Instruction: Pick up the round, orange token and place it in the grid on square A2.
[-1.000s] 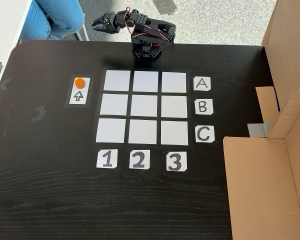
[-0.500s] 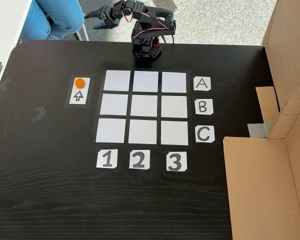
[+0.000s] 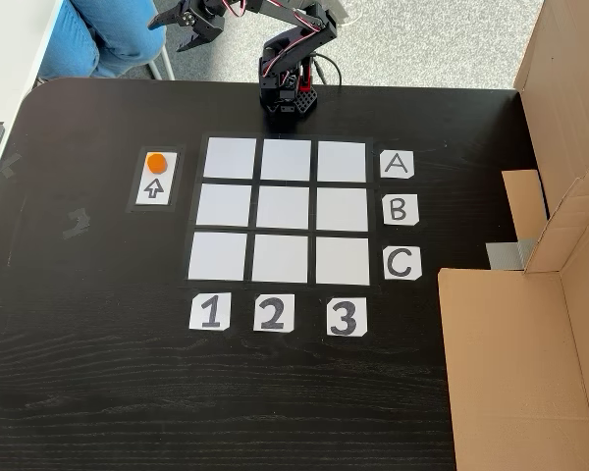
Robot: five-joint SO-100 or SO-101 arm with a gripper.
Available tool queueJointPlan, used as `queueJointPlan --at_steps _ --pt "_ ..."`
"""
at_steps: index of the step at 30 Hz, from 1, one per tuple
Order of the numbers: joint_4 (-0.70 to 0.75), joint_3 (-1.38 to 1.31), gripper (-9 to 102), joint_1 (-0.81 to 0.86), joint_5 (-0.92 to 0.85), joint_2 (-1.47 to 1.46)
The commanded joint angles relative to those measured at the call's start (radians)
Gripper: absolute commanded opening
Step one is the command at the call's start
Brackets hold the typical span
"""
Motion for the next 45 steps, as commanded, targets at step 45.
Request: queueJointPlan --at_steps 45 --pt "0.224 -0.796 50 -0.445 -0.006 -1.138"
